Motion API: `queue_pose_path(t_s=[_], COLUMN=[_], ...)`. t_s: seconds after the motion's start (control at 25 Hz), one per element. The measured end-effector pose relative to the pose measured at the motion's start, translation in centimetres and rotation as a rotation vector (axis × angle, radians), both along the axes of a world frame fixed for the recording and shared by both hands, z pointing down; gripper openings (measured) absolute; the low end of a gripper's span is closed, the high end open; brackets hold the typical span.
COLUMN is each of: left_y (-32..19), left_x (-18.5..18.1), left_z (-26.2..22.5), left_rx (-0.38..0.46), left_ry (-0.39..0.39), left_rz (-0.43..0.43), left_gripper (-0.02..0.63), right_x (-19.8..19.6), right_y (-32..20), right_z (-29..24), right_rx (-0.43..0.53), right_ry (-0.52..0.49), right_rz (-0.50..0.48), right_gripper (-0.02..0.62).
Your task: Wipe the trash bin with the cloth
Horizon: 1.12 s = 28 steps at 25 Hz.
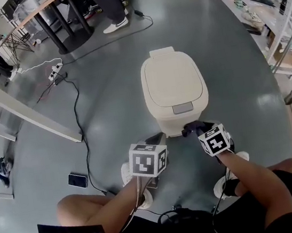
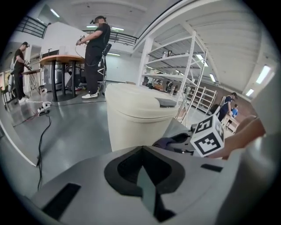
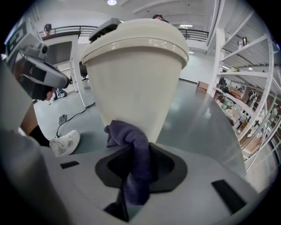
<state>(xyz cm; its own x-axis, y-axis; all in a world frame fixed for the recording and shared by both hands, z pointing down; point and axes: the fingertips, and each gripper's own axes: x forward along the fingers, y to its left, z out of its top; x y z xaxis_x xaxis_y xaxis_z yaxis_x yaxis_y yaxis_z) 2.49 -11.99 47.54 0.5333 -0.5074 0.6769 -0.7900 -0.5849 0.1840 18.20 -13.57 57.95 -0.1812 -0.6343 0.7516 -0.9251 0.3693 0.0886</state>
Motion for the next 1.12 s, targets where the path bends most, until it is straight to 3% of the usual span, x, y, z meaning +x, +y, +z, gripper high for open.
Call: queue_pose_path(t_s=[0.2,0.44,0.8,1.12], left_y=[0.1,0.2,0.1,-1.1], left_x=[0.2,-0.5,-4.7,-6.7], left_z=[0.1,0.6,3.2,3.2], left_rx=[0.003,0.006,-0.031,-0.019], left_ry=[-0.012,-0.030,-0.053,-0.015], left_rz=[0.011,0.008,-0.081,-0.127], left_gripper=[-0.003,-0.002,-0.002,-0.003], right_x=[1.6,1.0,-5.1,-10.6], right_y=[0.2,1.3,2.1,0.5], right_z=[0.2,1.6,5.3,8.3], right_rx=[-0.007,-0.050,-0.127,-0.194], right_ry=[0.024,0.063,0.089,0.089], right_rz=[0.039,0.017,-0.149,-0.278], right_gripper=[0.089,0.089,0.089,0.089])
